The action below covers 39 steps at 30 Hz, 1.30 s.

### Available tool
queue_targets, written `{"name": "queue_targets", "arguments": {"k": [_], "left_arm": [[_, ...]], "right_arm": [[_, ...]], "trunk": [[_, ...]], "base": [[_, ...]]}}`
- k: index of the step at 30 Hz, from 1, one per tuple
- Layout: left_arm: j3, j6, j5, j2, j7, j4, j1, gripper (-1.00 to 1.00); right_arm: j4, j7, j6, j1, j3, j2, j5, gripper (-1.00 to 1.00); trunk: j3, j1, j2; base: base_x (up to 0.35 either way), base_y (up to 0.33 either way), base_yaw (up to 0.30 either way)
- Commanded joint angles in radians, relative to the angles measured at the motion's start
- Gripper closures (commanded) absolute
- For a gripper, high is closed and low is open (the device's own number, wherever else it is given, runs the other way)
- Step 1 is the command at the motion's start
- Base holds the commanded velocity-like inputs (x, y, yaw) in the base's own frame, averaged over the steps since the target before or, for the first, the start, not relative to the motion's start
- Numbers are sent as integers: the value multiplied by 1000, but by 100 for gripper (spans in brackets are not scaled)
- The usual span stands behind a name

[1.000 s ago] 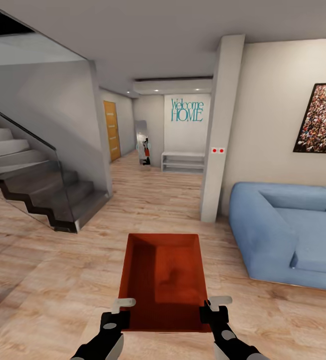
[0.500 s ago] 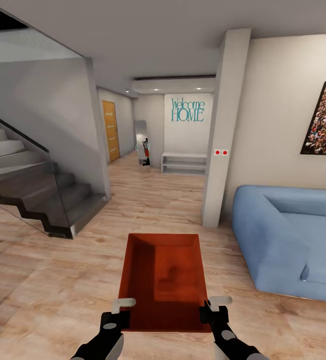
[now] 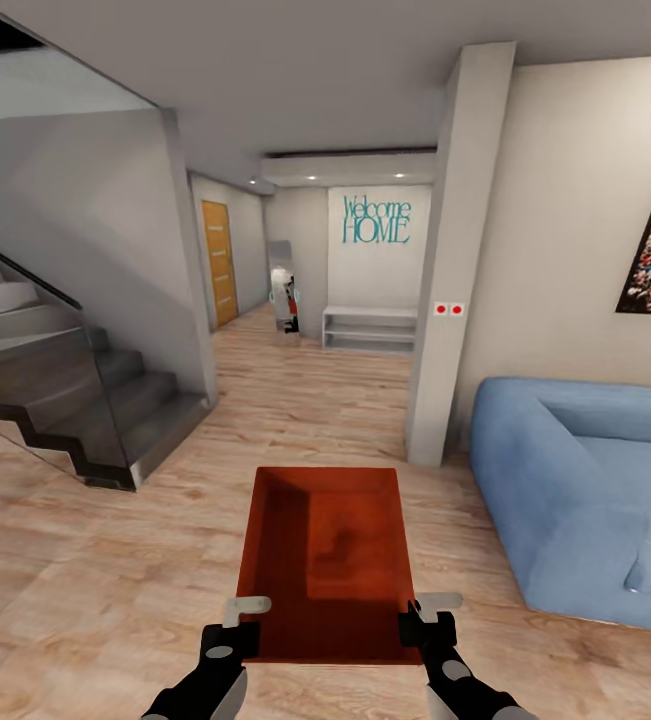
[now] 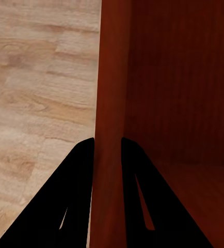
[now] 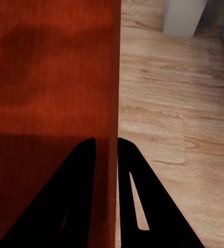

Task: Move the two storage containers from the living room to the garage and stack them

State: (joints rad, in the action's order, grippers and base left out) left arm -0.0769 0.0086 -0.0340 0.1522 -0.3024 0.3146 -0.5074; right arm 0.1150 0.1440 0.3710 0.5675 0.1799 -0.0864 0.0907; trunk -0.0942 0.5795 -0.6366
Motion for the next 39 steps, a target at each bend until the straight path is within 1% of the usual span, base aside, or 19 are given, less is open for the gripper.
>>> {"name": "queue_targets", "arguments": {"k": [1,15,19,29,39], "left_arm": [[-7,2,-15,-2,-13,-3,0,100],[-8,2,-15,-2,-13,-3,0,100],[-7,2,-15,-2,-13,-3,0,100],[-7,2,-15,-2,-13,-3,0,100],[-8,2,-15,-2,-14,-3,0,100]], "right_arm": [[2,5,95,2,-2,7,3,100],[2,5,98,2,-2,8,4,100],[2,5,98,2,-2,8,4,100],[2,5,98,2,-2,8,4,100],[2,3,100,2,-2,8,4,100]], "trunk": [[-2,1,-1],[-2,1,-1],[-2,1,-1],[-2,1,-1],[-2,1,-1]], "base": [[321,0,0],[321,0,4],[321,0,180],[320,0,269],[320,0,48]]}}
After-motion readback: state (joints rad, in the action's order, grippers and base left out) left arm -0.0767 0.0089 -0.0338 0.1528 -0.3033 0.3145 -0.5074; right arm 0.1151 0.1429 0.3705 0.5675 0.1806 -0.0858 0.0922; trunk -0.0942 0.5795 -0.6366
